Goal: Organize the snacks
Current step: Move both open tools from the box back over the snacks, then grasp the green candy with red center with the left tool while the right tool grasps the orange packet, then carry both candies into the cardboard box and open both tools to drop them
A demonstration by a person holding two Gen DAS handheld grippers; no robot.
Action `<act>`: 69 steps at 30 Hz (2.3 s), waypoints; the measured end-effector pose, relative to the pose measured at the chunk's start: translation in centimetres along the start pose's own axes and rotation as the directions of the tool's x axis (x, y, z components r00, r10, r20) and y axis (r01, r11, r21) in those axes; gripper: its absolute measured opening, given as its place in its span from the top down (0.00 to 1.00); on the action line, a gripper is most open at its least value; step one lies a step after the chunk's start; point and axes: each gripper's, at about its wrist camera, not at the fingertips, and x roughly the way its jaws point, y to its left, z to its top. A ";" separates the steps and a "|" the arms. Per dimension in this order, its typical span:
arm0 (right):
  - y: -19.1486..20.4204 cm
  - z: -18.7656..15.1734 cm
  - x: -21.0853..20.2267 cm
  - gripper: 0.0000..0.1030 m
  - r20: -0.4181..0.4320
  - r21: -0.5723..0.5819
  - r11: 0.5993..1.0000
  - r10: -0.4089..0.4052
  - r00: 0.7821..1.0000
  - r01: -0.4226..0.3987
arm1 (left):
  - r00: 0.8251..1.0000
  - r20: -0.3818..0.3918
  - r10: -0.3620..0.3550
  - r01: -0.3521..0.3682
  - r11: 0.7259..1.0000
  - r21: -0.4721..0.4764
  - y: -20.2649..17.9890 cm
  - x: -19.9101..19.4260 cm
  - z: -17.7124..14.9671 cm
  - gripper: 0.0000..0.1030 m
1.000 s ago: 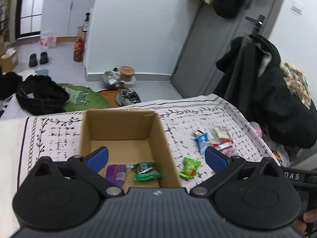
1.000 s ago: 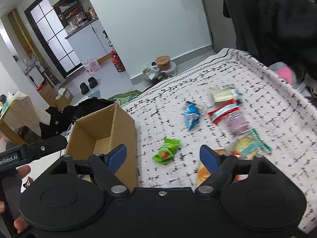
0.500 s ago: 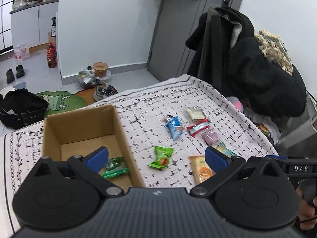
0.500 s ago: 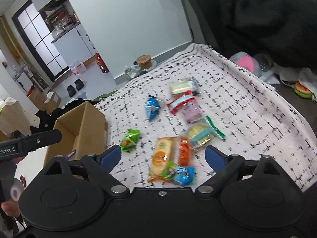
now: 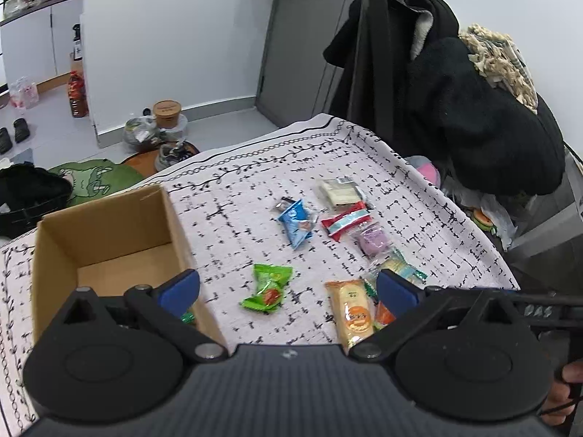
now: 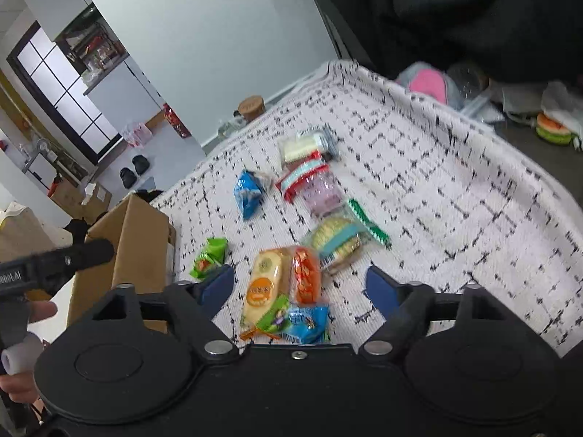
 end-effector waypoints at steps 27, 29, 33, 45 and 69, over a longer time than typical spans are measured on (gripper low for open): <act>-2.6 0.3 7.5 0.54 -0.112 0.114 0.993 0.036 0.993 -0.023 | 0.984 -0.173 0.038 -0.042 0.999 -0.019 -1.5 11.1 0.3 0.35; -2.6 0.3 8.0 0.56 -0.120 0.107 0.994 0.036 0.992 -0.024 | 0.980 -0.192 0.055 -0.060 0.998 -0.018 -1.4 12.1 0.2 0.38; -2.4 0.1 8.8 0.61 -0.143 0.098 0.995 0.045 0.989 -0.031 | 0.973 -0.211 0.095 -0.098 0.995 -0.005 -1.3 13.5 -0.1 0.40; -2.8 0.3 8.5 0.80 -0.137 0.112 0.991 0.089 0.986 -0.074 | 0.949 -0.272 0.159 -0.165 0.986 0.000 -0.3 15.7 -0.9 0.55; -2.7 1.5 4.1 0.81 0.010 0.145 0.978 0.154 0.988 -0.154 | 0.989 -0.135 0.062 -0.065 0.998 -0.011 -1.4 7.9 1.4 0.75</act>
